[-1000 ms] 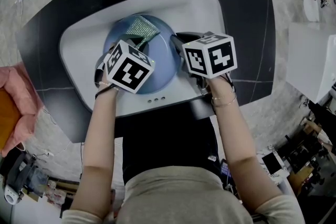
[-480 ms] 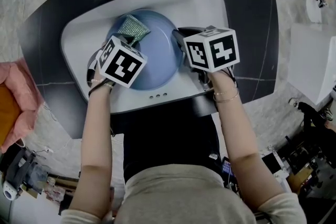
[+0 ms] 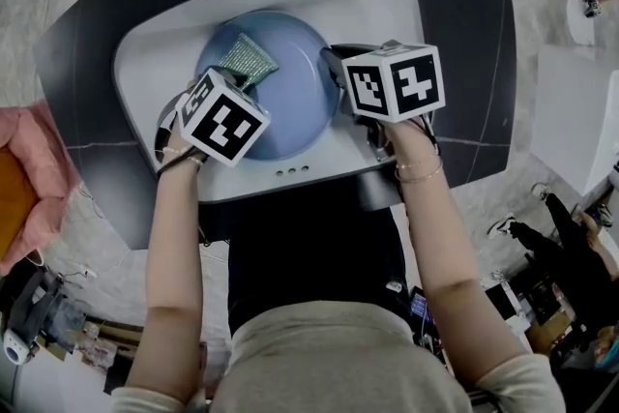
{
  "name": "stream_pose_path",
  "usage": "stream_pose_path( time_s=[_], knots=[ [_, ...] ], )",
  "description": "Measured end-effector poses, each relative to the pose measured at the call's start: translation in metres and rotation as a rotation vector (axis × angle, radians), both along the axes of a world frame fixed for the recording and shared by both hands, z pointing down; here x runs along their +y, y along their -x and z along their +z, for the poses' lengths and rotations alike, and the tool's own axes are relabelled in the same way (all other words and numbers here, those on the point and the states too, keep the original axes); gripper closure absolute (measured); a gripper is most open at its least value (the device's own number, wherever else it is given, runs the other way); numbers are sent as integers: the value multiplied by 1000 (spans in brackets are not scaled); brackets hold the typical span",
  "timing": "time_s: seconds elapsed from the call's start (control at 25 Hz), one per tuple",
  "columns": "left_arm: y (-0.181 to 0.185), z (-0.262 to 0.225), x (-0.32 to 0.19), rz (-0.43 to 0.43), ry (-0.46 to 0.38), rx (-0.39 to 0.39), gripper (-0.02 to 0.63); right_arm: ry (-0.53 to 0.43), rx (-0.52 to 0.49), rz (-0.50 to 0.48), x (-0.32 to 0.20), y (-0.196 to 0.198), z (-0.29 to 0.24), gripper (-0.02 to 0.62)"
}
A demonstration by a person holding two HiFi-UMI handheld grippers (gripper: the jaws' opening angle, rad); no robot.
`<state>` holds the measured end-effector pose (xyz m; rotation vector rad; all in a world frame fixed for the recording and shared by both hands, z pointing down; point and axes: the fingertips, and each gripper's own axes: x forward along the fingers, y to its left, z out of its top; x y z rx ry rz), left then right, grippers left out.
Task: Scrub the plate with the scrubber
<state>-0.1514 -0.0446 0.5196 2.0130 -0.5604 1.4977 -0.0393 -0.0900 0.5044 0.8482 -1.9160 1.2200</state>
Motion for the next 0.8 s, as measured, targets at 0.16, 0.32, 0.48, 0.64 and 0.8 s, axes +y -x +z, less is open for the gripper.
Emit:
stream_pose_path(
  time_s=[0.16, 0.32, 0.48, 0.64, 0.8],
  knots=[
    [0, -3, 11, 24, 24, -7, 538, -5, -1, -1, -1, 0, -2, 552],
    [1, -6, 27, 56, 51, -8, 538, -7, -6, 7, -2, 1, -4, 552],
    [-2, -9, 39, 86, 53, 10, 540, -7, -11, 16, -1, 0, -6, 552],
    [-6, -13, 46, 109, 70, 31, 540, -8, -5, 13, -2, -1, -7, 551],
    [-11, -16, 51, 118, 88, 55, 540, -6, 3, 8, -1, -3, -7, 550]
  ],
)
